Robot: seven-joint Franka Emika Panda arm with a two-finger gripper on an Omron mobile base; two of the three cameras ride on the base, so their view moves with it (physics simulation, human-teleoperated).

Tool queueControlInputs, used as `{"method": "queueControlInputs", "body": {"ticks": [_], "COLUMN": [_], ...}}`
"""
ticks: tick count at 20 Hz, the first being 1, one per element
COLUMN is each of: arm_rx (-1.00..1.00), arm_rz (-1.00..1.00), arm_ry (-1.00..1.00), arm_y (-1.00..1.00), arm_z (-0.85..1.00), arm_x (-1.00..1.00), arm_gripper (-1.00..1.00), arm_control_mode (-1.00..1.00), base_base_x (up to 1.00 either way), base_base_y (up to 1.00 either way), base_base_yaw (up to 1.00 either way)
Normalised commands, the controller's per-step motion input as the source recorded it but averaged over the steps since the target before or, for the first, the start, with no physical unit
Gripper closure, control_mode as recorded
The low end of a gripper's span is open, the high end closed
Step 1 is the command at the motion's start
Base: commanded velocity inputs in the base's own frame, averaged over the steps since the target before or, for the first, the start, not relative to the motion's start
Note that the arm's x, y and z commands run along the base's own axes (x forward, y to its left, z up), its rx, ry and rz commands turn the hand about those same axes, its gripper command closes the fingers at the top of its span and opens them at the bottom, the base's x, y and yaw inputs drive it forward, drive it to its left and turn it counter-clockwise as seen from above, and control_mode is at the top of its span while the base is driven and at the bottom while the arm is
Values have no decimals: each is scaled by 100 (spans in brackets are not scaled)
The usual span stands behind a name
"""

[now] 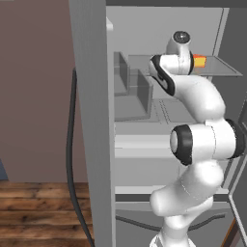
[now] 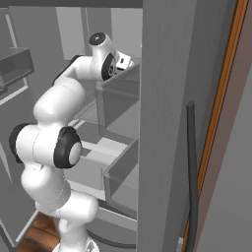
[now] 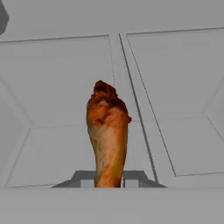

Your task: Take the cheese, chicken drumstick, and carrot from the fridge and place them on the plate on the dining counter to create an appetizer plate.

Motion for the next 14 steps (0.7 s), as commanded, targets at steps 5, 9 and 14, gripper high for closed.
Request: {"method": "queueControlInputs", "body": {"ticks": [5, 9, 14], "arm_rx": [0, 0, 0], "arm_rz": [0, 0, 0], "arm_ry": [-12, -9, -6], "arm_y": [0, 0, 0], "arm_z": [0, 0, 0], "arm_x": [-100, -100, -100], "arm_gripper": [100, 100, 100], "arm_control_mode": [-100, -100, -100], "base_base_x": [0, 0, 0], "base_base_y": [0, 0, 0], "base_base_yaw": [0, 0, 0]}}
